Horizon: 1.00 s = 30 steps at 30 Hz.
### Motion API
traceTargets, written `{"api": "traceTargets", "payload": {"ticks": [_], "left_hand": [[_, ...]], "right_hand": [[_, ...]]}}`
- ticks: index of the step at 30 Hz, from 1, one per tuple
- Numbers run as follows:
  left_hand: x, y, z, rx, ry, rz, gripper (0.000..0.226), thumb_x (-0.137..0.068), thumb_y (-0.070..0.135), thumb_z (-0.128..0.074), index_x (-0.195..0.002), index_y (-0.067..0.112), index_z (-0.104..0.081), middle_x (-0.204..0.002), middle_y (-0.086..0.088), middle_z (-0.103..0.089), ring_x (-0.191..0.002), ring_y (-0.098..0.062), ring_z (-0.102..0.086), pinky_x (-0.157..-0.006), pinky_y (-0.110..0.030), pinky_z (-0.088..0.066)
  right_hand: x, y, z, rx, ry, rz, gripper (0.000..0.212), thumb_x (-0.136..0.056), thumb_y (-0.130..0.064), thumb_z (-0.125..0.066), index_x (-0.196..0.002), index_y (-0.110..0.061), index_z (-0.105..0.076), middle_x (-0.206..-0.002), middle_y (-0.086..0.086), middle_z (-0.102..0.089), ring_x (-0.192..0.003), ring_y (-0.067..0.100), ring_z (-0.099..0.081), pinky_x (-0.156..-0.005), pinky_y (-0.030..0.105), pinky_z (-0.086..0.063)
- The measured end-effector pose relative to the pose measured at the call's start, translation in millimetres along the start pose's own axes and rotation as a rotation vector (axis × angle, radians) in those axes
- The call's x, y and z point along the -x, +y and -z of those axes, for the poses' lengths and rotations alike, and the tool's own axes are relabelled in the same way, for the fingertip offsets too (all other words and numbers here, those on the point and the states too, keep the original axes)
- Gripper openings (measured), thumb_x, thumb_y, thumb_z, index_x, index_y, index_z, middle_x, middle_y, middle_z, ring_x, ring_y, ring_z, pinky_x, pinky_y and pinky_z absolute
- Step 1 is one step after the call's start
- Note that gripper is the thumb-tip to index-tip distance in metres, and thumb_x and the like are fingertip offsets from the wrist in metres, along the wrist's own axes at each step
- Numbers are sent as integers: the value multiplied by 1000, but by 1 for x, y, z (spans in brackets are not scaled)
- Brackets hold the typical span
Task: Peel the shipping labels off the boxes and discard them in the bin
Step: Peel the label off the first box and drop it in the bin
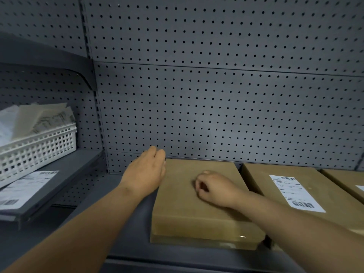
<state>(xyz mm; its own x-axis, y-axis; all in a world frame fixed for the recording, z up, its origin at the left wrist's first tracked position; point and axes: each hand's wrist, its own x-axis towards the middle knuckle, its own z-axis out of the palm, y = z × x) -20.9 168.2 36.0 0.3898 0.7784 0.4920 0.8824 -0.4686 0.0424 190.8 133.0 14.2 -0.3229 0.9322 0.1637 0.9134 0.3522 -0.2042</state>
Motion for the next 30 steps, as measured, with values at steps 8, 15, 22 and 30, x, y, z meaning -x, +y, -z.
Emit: {"api": "traceTargets", "payload": {"ticks": [8,15,22,30], "left_hand": [[0,3,0,-78,-2,-33,16,-98,21,-35,-93,9,-45,-98,-7,-43,-66,-19,-37,-53,-33,-37],[2,-8,6,-135,-11,-23,13,-98,21,-36,-93,12,-43,-95,-4,-39,-56,-18,-33,-49,-30,-31],[0,-13,5,-173,-49,-83,6,-95,18,-40,-91,14,-41,-83,0,-30,-69,-17,-32,-53,-29,-29],[4,-23,4,-150,-21,-119,15,-98,25,-36,-96,14,-45,-84,0,-31,-72,-16,-33,-55,-29,-34]], "right_hand": [[-34,-35,-21,-49,112,-59,21,-89,-21,-48,-91,-8,-64,-101,13,-60,-94,29,-57,-83,33,-47],[-20,9,2,8,21,-72,15,-85,-18,-53,-92,-9,-63,-100,11,-62,-95,24,-57,-79,25,-39],[-63,-24,-23,-11,107,-162,22,-90,-18,-46,-91,-4,-63,-100,18,-64,-93,32,-59,-80,32,-47],[-51,13,-1,69,22,-185,16,-87,-15,-47,-85,-6,-60,-101,16,-64,-95,29,-58,-82,33,-47]]}}
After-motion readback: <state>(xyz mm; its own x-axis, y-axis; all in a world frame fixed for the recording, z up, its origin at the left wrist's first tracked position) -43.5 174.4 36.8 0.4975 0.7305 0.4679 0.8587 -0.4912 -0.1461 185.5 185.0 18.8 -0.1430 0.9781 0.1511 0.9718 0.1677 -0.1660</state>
